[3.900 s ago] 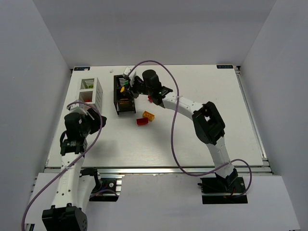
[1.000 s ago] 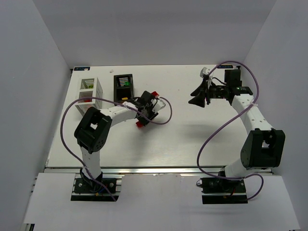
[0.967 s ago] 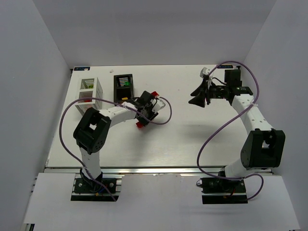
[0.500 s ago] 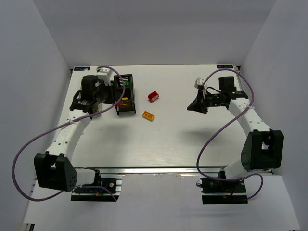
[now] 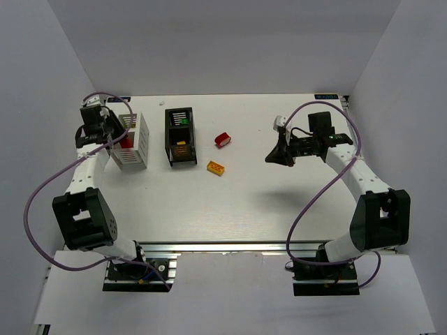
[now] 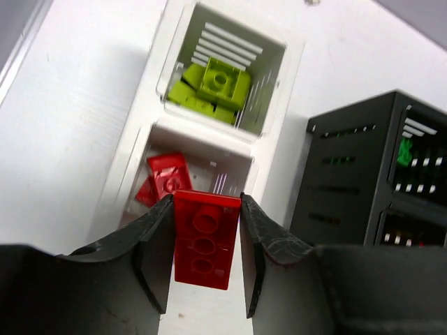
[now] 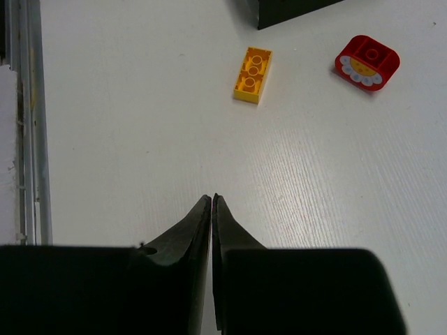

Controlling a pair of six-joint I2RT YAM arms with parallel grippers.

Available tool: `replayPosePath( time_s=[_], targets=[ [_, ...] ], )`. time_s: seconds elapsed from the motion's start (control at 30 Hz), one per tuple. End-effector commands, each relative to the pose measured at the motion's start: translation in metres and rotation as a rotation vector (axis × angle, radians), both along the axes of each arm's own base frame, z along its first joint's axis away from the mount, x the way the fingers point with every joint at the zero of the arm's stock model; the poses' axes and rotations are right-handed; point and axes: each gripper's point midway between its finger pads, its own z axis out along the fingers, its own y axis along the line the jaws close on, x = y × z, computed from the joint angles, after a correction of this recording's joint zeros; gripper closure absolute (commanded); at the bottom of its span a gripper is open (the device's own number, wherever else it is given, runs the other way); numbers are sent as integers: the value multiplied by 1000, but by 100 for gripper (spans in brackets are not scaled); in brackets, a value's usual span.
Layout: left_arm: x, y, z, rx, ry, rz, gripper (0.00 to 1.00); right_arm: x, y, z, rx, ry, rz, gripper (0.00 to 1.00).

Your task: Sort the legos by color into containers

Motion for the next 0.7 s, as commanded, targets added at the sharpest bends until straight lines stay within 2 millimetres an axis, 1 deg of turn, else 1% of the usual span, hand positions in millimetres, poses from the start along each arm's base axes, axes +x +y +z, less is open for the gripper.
replayPosePath(
  time_s=[0.0,0.07,0.1,0.13,0.17,0.23,0.27,0.37,0.4,0.43,0.47,0.5,0.53,0.57,0.67],
  targets=[
    [22,10,36,40,-117,47,88,1,1,8,2,-32,-9,91],
    [28,13,29,42,-109,47,86,1,2,5,0,-23,-11,90],
    [29,20,27,63,-103,75,85,0,2,5,0,-22,-11,90],
    [32,21,26,66,-106,77,84,0,2,5,-2,-22,-11,89],
    [35,23,23,67,-99,81,81,0,2,4,-4,-20,-11,88],
    [40,27,21,74,-100,93,78,1,2,4,-6,-21,-10,87],
    [44,29,19,78,-100,100,72,2,3,3,-8,-20,-11,86],
    [52,31,21,79,-110,101,67,3,3,2,-10,-17,-9,84],
    [55,30,17,72,-104,99,62,4,3,1,-12,-14,-8,83],
    [56,30,16,66,-102,95,58,4,3,0,-15,-14,-6,80],
    [58,29,18,62,-106,91,51,4,4,0,-18,-17,-4,77],
    [59,28,17,54,-106,92,42,5,4,-1,-20,-16,-2,75],
    [58,28,17,53,-105,92,39,5,4,-2,-23,-15,2,71],
    [58,27,18,49,-107,92,37,5,5,-2,-29,-20,6,69],
    [52,24,21,37,-116,87,32,6,10,-8,-54,-11,12,68]
  ],
)
